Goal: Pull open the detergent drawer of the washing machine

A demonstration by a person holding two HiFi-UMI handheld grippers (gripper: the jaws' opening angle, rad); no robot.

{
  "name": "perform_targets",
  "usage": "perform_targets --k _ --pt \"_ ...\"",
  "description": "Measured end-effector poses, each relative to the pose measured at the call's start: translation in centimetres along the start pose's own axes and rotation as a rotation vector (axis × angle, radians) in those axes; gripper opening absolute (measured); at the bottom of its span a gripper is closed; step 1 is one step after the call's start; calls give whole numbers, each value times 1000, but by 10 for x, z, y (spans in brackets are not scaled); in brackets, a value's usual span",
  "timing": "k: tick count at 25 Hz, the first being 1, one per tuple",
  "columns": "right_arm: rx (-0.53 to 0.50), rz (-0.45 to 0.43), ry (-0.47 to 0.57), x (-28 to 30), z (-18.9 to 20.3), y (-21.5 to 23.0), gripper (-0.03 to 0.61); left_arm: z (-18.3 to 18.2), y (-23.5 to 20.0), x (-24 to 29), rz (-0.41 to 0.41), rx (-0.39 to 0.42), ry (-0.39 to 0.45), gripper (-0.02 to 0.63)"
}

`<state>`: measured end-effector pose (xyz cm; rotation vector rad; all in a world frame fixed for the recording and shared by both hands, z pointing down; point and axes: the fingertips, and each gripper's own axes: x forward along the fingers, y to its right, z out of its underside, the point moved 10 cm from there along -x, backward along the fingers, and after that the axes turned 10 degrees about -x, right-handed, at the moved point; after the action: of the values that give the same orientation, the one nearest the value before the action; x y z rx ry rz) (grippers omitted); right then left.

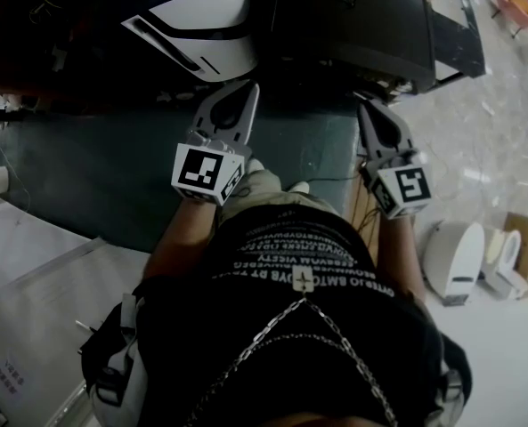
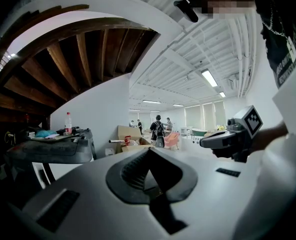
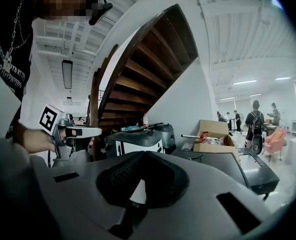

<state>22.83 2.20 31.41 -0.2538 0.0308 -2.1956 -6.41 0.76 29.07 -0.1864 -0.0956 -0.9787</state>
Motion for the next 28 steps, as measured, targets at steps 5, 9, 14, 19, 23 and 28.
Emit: perform_targets --k 5,9,14,19,23,28 --pt "8 2 -7 6 0 -2 3 1 -6 -3 8 2 -6 -4" --pt "-5 24 -7 13 -3 0 3 0 -15 4 33 2 -5 -4" --pt "24 36 -10 32 -2 4 3 -6 -32 24 68 -1 5 -3" --pt "37 48 -34 53 -1 11 3 -8 -53 44 79 -8 -6 -4" --pt "41 61 -45 75 0 18 3 -3 -73 59 80 -16 -31 -4" --pt "57 55 -76 99 7 21 3 4 -95 75 84 -22 -53 -3"
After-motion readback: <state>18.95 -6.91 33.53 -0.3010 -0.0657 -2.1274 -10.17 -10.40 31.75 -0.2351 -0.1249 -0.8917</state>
